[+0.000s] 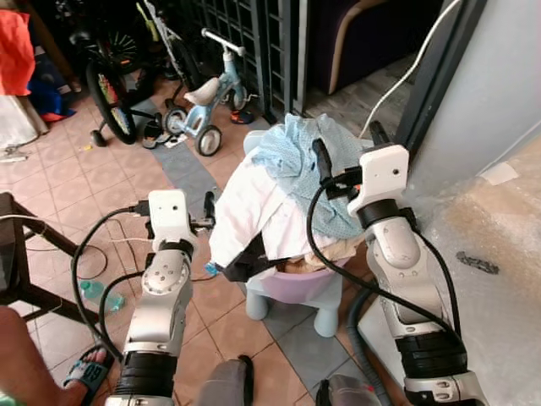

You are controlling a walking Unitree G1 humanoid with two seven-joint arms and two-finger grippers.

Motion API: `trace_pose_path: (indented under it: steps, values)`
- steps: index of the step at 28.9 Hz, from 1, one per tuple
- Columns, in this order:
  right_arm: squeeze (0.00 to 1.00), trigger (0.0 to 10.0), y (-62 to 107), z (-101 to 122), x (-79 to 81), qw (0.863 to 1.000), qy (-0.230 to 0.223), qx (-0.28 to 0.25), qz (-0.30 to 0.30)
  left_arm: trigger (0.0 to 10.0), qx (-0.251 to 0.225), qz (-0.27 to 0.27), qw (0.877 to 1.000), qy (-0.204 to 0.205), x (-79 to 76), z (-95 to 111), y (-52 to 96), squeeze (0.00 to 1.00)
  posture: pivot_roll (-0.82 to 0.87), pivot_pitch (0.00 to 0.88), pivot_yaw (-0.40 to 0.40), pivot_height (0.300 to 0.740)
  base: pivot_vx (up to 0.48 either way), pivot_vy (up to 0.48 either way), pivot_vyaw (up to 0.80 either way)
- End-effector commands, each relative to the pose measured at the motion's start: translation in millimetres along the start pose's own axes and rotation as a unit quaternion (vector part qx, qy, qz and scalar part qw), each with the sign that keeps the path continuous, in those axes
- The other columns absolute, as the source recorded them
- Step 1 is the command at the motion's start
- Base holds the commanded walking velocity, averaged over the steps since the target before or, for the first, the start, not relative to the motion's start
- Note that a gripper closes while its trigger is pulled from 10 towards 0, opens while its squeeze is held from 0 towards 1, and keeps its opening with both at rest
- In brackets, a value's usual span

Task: Clothes washing

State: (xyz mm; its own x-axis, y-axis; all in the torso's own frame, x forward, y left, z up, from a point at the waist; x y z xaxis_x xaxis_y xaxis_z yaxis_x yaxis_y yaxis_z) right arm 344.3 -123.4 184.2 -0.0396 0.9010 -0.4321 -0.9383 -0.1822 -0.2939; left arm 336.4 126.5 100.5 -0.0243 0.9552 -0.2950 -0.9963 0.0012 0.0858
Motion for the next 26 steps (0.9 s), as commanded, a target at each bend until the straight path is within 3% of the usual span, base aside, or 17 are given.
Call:
trace_pose_path:
  steps: [1, 9, 10, 17, 20, 26]
  values:
    - [1.0, 10.0, -0.1, 1, 8.0, 1.0, -0.012, 0.002, 0.007, 10.0, 0.002, 0.018, 1.0, -0.007, 12.3, 0, 3.8, 0.0, -0.01, 0.107, 0.053, 0.74, 0.0, 0.0, 0.8]
    - [0.97, 10.0, 5.3, -8, 15.0, 0.999, -0.04, 0.032, 0.004, 10.0, 0.004, 0.01, 1.0, 0.002, 10.3, -2, 8.2, 0.0, -0.02, 0.118, 0.048, 0.74, 0.0, 0.0, 0.76]
    - [0.0, 10.0, 5.9, -8, 14.2, 0.999, -0.043, 0.034, 0.001, 10.0, 0.005, 0.007, 1.0, 0.004, 7.6, -2, 8.0, 0.0, -0.02, 0.124, 0.052, 0.74, 0.0, 0.0, 0.0]
    - [0.0, 10.0, 10.8, -29, 13.7, 0.995, -0.046, 0.085, -0.011, 10.0, 0.016, -0.003, 1.0, 0.001, 1.2, -7, 8.7, 0.0, -0.02, 0.108, 0.04, 0.74, 0.0, 0.0, 0.0]
    - [0.0, 10.0, 9.9, -39, 10.4, 0.993, -0.012, 0.116, -0.016, 10.0, 0.01, -0.002, 1.0, 0.007, 2.3, -3, 6.5, 0.0, -0.03, 0.119, 0.033, 0.74, 0.0, 0.0, 0.0]
    - [0.0, 10.0, 19.2, -80, 2.0, 0.976, 0.008, 0.217, -0.032, 10.0, 0.009, -0.01, 1.0, 0.009, 3.3, -3, 8.7, 0.0, -0.02, 0.128, 0.033, 0.74, 0.096, 0.0, 0.0]
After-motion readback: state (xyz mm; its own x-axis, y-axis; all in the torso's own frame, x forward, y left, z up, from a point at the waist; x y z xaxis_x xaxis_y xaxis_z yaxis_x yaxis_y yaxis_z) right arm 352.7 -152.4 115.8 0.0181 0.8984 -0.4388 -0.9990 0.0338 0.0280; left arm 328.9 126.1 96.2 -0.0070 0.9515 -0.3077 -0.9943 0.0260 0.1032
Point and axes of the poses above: a point about 5 cm out from each wrist's last joint towards the gripper, its own y axis pointing back from the gripper into the wrist, its own z axis along the axis of the wrist's last joint, x = y × z, the point moved 4 cm from there along -y, pointing out of the wrist towards the gripper, and after that the axes turned 15 degrees about y, right-handed, at the moved point
